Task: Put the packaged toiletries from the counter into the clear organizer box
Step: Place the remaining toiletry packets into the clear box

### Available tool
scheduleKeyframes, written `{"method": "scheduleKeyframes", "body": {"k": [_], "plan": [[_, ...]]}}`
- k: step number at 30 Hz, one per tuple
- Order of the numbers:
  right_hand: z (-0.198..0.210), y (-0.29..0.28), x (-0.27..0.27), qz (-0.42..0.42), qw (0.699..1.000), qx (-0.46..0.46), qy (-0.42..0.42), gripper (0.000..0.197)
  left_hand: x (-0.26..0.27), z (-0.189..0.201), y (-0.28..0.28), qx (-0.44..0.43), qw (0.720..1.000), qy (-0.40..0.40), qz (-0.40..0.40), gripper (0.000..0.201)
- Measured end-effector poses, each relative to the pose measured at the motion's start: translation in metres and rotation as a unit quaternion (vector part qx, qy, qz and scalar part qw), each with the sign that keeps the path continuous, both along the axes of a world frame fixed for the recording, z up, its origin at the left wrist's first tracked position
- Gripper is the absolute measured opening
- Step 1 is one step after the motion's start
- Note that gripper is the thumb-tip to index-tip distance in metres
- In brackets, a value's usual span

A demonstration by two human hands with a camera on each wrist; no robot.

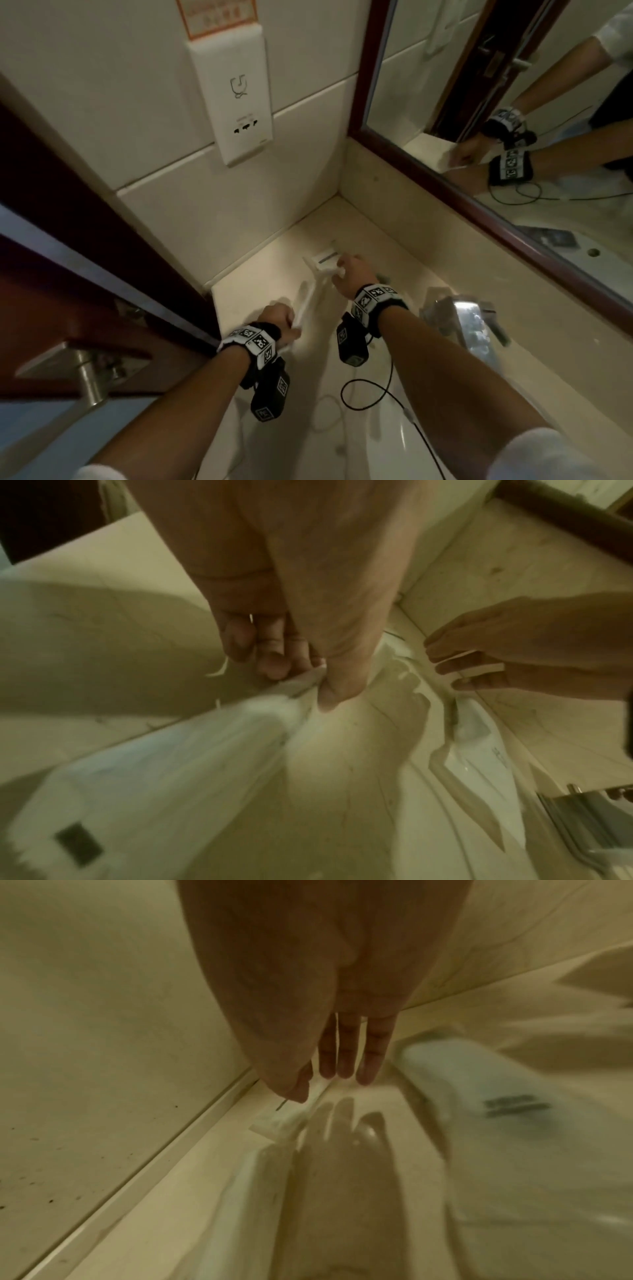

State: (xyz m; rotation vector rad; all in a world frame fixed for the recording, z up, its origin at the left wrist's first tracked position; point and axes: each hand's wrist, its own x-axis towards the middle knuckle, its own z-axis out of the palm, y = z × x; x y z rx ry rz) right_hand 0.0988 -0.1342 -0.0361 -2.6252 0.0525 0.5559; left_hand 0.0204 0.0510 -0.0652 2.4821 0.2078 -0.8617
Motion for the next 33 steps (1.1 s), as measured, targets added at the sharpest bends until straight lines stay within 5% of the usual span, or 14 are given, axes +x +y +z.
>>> {"method": "scheduleKeyframes", "body": {"k": [10,14,18,22,33], "plan": [[-0.027,0.033,0.027,-0.051,0.996,-0.063,-0.038,0.071,0.009,0.000,0.035,-0.058,0.994,-0.073,0.063,0.037],[-0.025,0.028,0.025,-0.106,0.994,0.015,-0.030,0.080,0.012,0.000,0.042,-0.077,0.990,-0.064,0.098,0.039],[-0.014,0.021,0.014,-0.170,0.978,0.112,-0.040,0.070,0.011,0.007,0.041,-0.077,0.989,-0.065,0.112,0.039],[0.013,0.007,-0.005,-0.127,0.985,0.102,-0.054,0.046,0.009,0.026,0.032,-0.088,0.989,-0.076,0.089,0.022],[0.101,-0.095,-0.111,-0.201,0.961,0.079,-0.171,0.038,-0.023,0.090,-0.057,-0.134,0.984,-0.104,-0.056,0.023]]}}
